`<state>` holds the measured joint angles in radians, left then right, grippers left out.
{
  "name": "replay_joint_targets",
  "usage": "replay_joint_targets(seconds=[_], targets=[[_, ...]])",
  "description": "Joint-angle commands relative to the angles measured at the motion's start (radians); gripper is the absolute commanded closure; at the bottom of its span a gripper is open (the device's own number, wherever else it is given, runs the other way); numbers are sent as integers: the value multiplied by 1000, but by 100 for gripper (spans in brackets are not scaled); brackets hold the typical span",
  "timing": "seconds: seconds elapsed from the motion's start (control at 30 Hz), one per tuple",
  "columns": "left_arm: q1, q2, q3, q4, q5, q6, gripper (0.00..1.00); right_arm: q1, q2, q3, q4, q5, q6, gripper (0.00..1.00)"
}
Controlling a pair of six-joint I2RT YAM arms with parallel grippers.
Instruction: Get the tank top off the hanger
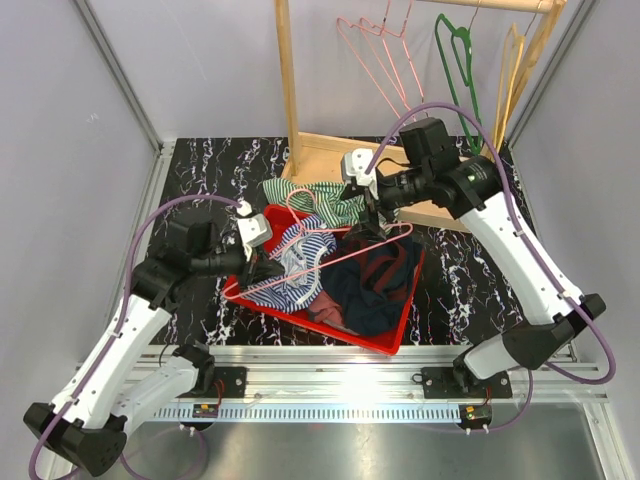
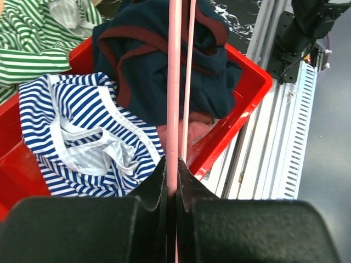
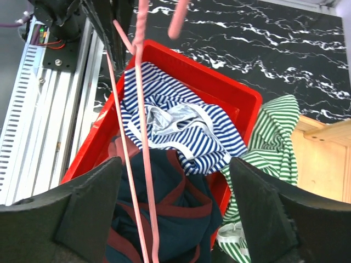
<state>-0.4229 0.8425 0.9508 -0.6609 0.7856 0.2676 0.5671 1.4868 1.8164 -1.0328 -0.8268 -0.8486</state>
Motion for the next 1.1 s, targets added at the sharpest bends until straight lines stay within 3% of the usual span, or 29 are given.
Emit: replay_joint_targets(seconds=[0.0, 0.13, 0.17, 0.27, 0.3, 0.33, 0.37, 0.53, 0.57, 0.73, 1.07], targets=[[-10, 10, 23, 26, 53, 13, 100, 59, 27, 26, -5, 25, 3, 16], [-10, 12, 22, 43, 37, 9, 100, 123, 59, -8, -59, -11, -41, 33], [-10, 13, 23, 44, 34, 7, 100, 132, 64, -26, -61, -8, -43, 47], [-10, 9, 20, 49, 46, 4, 100, 149, 72, -35, -69, 17, -56, 68], [-10, 6, 14, 55, 55, 5, 99, 149, 72, -35, -67, 40, -58, 94], [-10, 0, 9, 60, 60, 4, 98, 149, 67, -38, -64, 54, -56, 100], [-10, -14, 5, 76, 66, 4, 94, 149, 49, -43, -65, 73, -59, 100], [-10, -78, -50, 125, 98, 16, 28, 131, -20, -28, -197, 104, -213, 100], [-8, -95, -56, 127, 93, 22, 22, 107, -39, -34, -217, 95, -237, 100], [-8, -196, -116, 147, 79, 120, 9, 37, -141, -66, -335, 69, -325, 100], [-8, -201, -178, 228, 159, 197, 9, -49, -266, -155, -328, 37, -333, 100]])
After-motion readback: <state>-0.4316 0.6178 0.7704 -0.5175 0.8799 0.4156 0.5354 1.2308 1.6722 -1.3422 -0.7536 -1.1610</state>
